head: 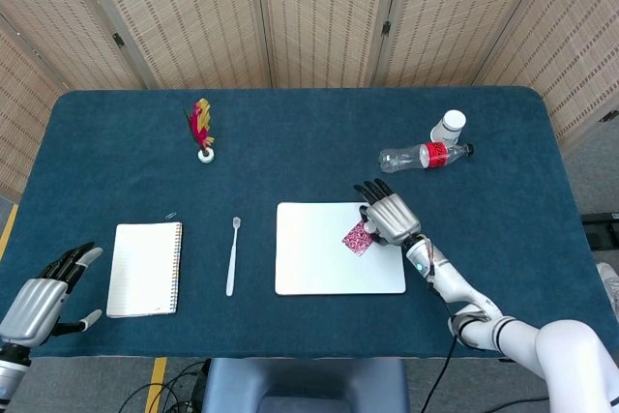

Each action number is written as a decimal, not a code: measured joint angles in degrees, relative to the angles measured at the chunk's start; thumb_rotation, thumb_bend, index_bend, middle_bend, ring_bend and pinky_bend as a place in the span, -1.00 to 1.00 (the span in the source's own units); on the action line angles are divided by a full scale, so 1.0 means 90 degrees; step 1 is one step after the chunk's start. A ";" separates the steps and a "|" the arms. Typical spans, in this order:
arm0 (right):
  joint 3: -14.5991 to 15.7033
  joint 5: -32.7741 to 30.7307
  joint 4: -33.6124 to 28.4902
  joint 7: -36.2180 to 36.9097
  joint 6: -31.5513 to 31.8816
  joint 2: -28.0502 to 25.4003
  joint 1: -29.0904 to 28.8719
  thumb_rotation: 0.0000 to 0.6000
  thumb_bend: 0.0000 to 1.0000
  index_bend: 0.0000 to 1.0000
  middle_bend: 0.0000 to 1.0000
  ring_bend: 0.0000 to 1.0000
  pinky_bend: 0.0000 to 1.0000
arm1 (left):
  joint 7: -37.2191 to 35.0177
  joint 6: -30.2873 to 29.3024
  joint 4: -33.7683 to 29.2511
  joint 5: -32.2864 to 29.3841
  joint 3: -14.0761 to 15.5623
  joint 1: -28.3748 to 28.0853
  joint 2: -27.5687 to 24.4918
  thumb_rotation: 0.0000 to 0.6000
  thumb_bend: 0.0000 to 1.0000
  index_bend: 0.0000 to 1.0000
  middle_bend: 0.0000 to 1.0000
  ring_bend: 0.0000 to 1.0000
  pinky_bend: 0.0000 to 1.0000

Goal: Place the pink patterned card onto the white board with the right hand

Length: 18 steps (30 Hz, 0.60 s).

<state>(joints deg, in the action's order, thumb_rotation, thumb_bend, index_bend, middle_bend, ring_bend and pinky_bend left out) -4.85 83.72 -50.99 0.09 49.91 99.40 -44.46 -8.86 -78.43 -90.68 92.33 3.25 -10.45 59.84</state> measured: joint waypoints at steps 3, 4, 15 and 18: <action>0.0028 0.0018 0.0043 -0.0001 -0.0046 0.0055 -0.0030 1.00 -0.58 0.15 -0.86 -1.00 -1.00 | -0.0055 -0.0022 0.0006 -0.0005 -0.0006 0.0008 -0.0006 1.00 -0.49 -0.98 -0.86 -0.81 -0.55; 0.0037 0.0019 0.0050 -0.0008 -0.0069 0.0064 -0.0037 1.00 -0.59 0.15 -0.87 -1.00 -1.00 | -0.0064 -0.0029 0.0012 -0.0006 -0.0008 0.0011 -0.0008 1.00 -0.49 -0.98 -0.86 -0.81 -0.55; 0.0026 -0.0058 -0.0509 -0.0172 0.0046 -0.0315 0.0069 1.00 -0.68 -0.76 -1.00 -1.00 -1.00 | -0.0059 -0.0039 0.0050 -0.0030 -0.0017 0.0023 -0.0007 1.00 -0.49 -0.98 -0.86 -0.81 -0.55; 0.0017 -0.0073 -0.0973 -0.0241 0.0307 -0.0653 0.0228 1.00 -0.70 -0.80 -1.00 -1.00 -1.00 | -0.0006 -0.0047 0.0045 -0.0046 -0.0026 0.0032 0.0007 1.00 -0.49 -0.98 -0.86 -0.81 -0.55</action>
<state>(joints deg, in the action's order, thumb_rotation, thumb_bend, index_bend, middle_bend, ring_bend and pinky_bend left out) -4.70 83.06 -59.74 -2.08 52.66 93.52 -42.41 -8.92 -78.86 -90.28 91.91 3.02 -10.17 59.90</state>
